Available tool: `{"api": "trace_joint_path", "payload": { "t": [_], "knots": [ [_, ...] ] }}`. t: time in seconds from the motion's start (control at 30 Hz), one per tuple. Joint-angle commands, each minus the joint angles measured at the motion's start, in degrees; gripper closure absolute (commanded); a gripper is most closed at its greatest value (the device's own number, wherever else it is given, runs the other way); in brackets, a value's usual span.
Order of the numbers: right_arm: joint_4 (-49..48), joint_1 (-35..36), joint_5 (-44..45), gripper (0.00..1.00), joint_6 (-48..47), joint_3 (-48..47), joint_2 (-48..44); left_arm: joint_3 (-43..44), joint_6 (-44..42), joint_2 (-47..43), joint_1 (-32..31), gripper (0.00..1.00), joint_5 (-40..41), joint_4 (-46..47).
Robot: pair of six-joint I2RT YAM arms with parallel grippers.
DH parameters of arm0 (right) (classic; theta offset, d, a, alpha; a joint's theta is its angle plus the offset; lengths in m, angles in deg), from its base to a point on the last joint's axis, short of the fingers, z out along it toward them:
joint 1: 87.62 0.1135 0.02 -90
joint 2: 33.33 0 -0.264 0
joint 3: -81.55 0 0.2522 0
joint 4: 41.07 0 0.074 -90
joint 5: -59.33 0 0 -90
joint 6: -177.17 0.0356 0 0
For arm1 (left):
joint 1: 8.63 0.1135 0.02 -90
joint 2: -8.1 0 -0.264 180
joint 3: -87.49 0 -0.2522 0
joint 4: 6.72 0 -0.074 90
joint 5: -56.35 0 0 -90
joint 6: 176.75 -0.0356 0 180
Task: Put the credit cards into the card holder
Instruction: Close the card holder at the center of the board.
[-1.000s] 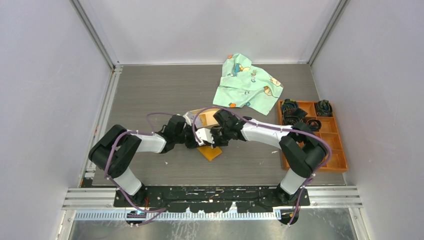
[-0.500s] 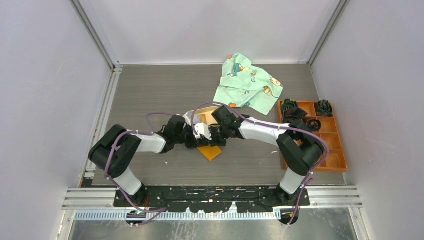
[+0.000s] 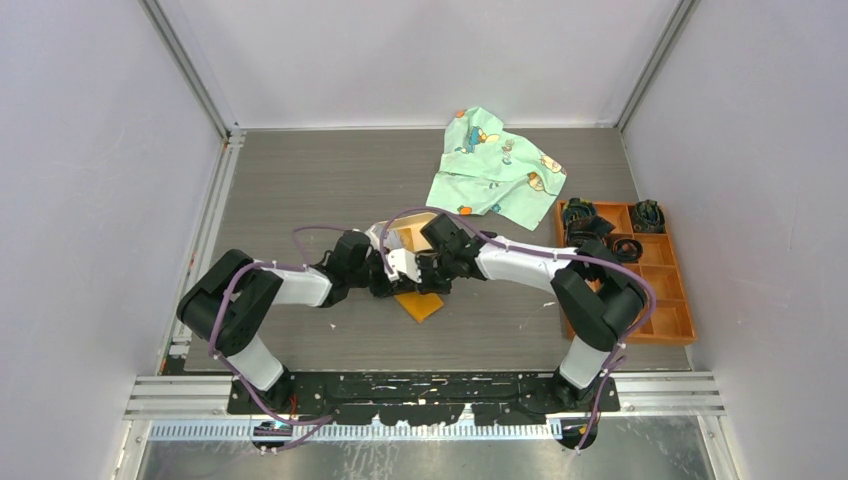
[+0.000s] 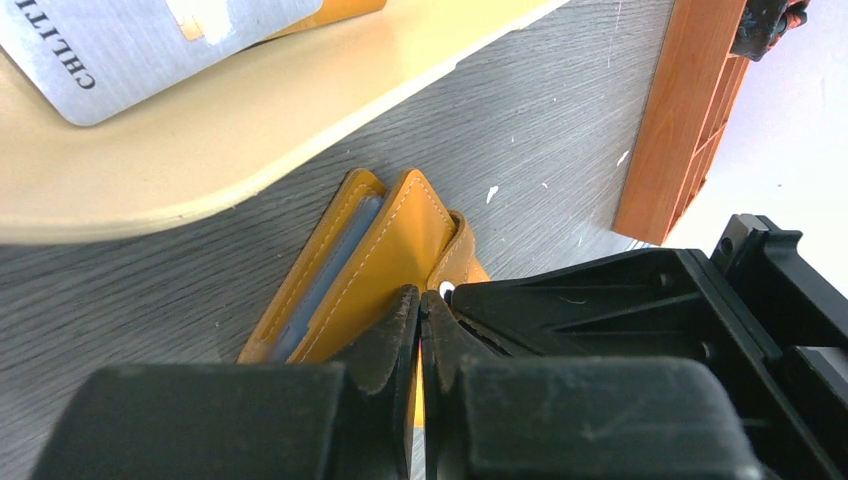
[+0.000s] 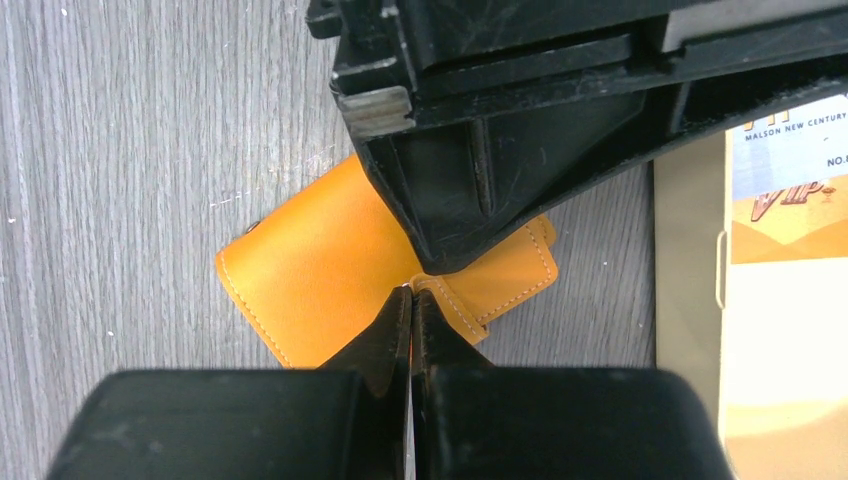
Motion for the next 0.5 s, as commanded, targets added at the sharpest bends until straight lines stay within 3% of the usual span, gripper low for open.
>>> {"api": "trace_joint_path", "payload": {
  "t": [0.0,0.47],
  "knots": [
    [0.5,1.9,-0.3,0.99,-1.2,0.1,2.1,-1.2,-0.9,-0.3,0.3,0.94,1.1,-0.2],
    [4.4,5.1,2.5,0.99,-5.8,2.7,1.6,-1.5,-0.7,-1.2,0.3,0.94,1.1,0.1]
  ]
}}
